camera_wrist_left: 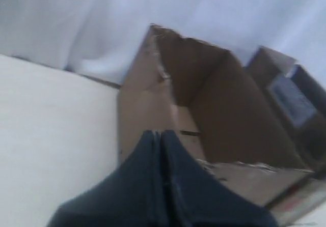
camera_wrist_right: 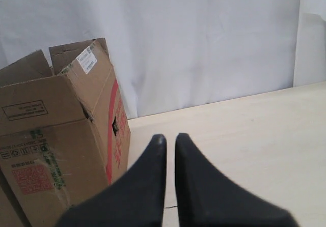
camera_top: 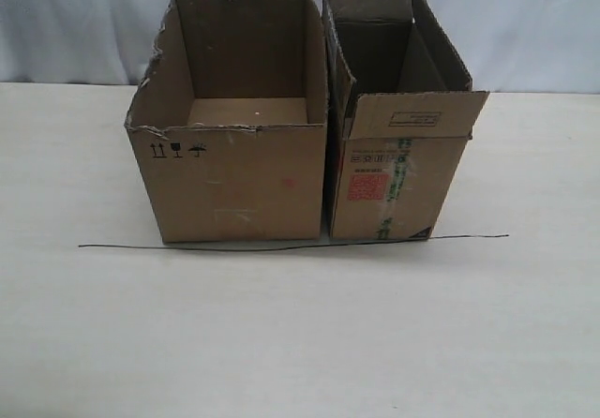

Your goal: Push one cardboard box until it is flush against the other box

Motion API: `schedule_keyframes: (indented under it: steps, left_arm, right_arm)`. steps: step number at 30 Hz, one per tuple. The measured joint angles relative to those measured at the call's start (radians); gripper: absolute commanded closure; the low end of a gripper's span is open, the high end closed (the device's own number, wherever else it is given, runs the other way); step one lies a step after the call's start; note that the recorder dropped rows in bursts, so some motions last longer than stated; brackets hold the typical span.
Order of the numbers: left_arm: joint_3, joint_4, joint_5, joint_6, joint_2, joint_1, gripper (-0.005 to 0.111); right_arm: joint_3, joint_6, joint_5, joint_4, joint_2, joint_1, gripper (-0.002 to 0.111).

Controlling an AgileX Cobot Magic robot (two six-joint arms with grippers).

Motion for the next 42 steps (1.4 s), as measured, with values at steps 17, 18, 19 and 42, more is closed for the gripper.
schedule_keyframes:
  steps: [17, 18, 19, 42]
  left_arm:
    - [0.052, 0.130, 0.094, -0.203, -0.789, -0.083, 0.107]
    - [0.052, 0.130, 0.115, -0.223, -0.789, -0.083, 0.107]
    - [0.052, 0.143, 0.127, -0.230, -0.791, -0.083, 0.107]
    - [0.394, 0.058, -0.481, -0.310, -0.791, -0.325, 0.107]
  right_arm:
    - [0.000, 0.000, 0.000, 0.000, 0.000, 0.000, 0.103]
    - [0.000, 0.000, 0.000, 0.000, 0.000, 0.000, 0.103]
    - [0.000, 0.000, 0.000, 0.000, 0.000, 0.000, 0.103]
    - [0.000, 0.000, 0.000, 0.000, 0.000, 0.000, 0.103]
